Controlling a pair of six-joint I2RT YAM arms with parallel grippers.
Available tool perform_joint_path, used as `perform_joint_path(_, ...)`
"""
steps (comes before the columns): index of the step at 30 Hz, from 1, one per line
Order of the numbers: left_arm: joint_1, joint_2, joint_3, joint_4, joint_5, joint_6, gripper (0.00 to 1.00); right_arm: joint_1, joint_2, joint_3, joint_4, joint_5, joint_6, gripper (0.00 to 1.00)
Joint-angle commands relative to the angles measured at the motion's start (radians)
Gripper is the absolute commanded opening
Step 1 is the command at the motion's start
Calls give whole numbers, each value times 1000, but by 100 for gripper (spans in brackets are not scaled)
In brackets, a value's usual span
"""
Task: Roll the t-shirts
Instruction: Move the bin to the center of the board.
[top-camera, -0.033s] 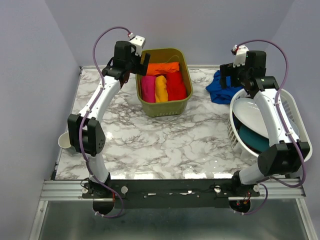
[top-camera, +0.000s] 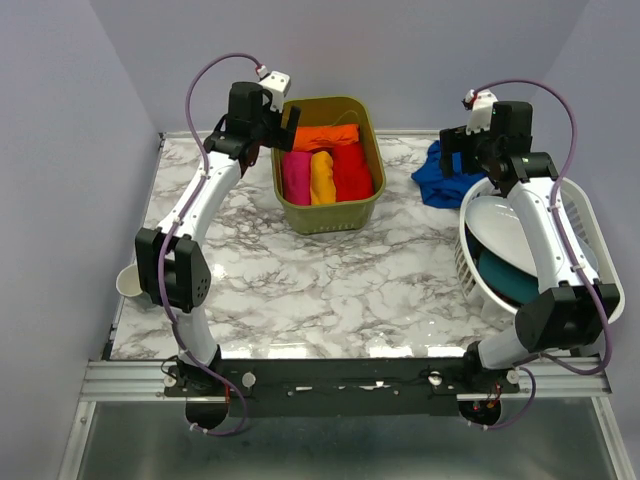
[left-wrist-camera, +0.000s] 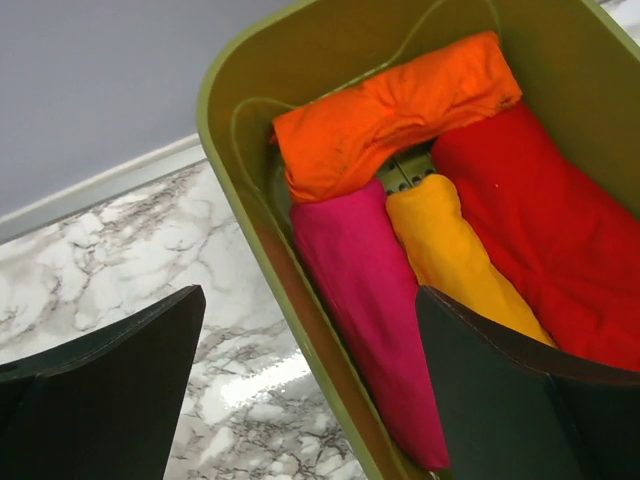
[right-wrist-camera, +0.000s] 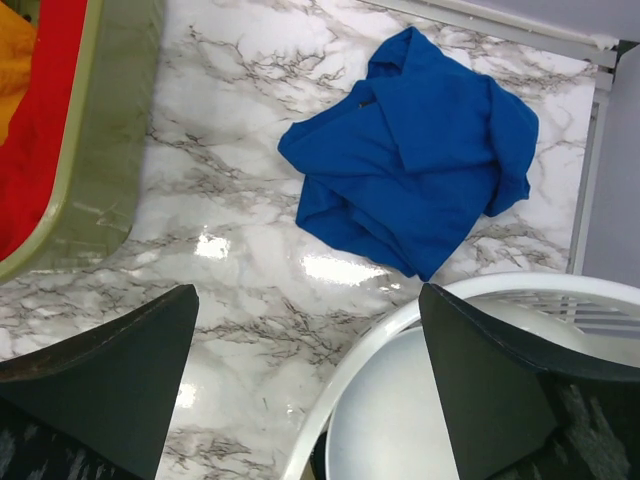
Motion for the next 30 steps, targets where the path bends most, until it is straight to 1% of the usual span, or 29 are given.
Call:
perform_joint_path(1,-7,18,55,-72,104,-26,94,6,27,10,52,-1,61,100)
perform_joint_path(3,-9,49,64,-96,139,-46,92,6,34,13,39,-45,33,100)
perform_joint_path(4,-10,60,66,-98,145,-51,88,7,37,16,23,-66,6,100)
perform_joint_path(6,-12,95,69,-98,150,-94,85,7,50,25,6,-126,-27,100)
perform_joint_path(8,-14,133,89,-113,147,-106,81,6,63,36,-11,-143,-27,100)
perform_joint_path(12,-14,195,120,-124,194,-100,72,7,91,68,-16,-186,-8,100)
perform_joint_path(15,-12,265,175,-170,173,-83,53,7,96,74,-17,-200,-7,100)
perform_joint_path(16,-12,288,199,-193,112,-83,39,10,99,74,-16,-203,-5,100)
perform_joint_path(17,-12,340,271,-264,75,-91,30,9,99,69,-14,-205,-7,100)
perform_joint_path(18,-7,369,313,-308,44,-86,23,9,96,65,-14,-205,-5,100)
perform_joint_path(19,-3,397,352,-348,-1,-83,13,9,94,57,-14,-208,-5,100)
perform_joint_path(20,3,443,414,-407,-19,-80,8,10,93,50,-14,-211,-5,100)
perform_joint_path(21,11,460,431,-423,-26,-80,5,11,91,45,-14,-215,-5,100)
perform_joint_path(22,29,469,437,-428,-63,-82,3,9,89,40,-14,-226,-5,100)
perform_joint_path(24,52,485,430,-403,-117,-83,1,11,88,25,-13,-234,-5,100)
perform_joint_path(26,88,511,452,-393,-170,-72,0,14,89,17,-14,-246,-8,100)
perform_joint_path(30,154,541,494,-367,-232,-13,0,14,92,13,-27,-254,-21,100)
